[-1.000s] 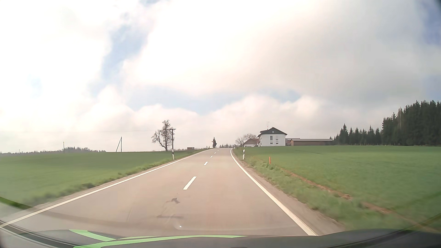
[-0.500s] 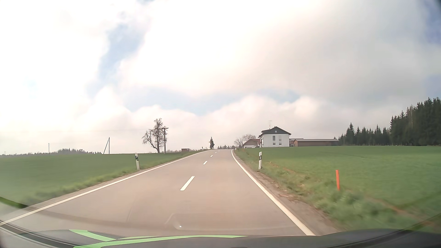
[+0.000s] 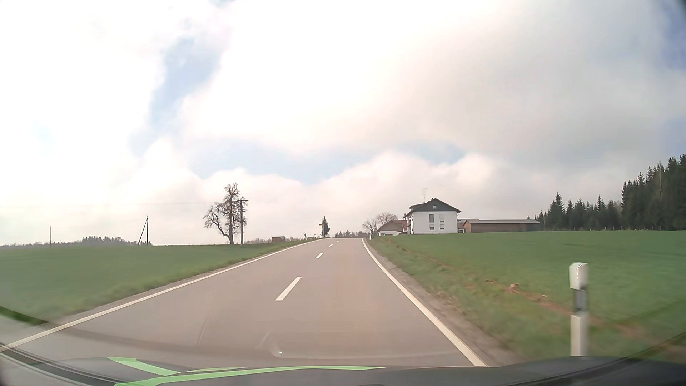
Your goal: Follow the waypoints while adhering to traffic rules and regulations
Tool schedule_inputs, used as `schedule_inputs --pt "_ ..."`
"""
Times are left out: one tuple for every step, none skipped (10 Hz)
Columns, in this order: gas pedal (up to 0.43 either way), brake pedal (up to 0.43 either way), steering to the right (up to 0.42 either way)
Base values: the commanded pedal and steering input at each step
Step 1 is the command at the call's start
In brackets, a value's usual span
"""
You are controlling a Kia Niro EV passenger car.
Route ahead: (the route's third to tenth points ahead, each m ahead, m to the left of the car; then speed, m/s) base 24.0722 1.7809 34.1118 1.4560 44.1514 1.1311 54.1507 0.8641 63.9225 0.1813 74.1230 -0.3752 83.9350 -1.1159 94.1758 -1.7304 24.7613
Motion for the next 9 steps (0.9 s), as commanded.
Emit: schedule_inputs --pt "0.358 0.0 0.005" --pt "0.358 0.0 0.006" --pt "0.35 0.0 0.006" --pt "0.35 0.0 0.006" --pt "0.339 0.0 0.007" --pt "0.331 0.0 0.007" --pt "0.319 0.0 0.007" --pt "0.299 0.0 0.008" --pt "0.287 0.0 0.008"
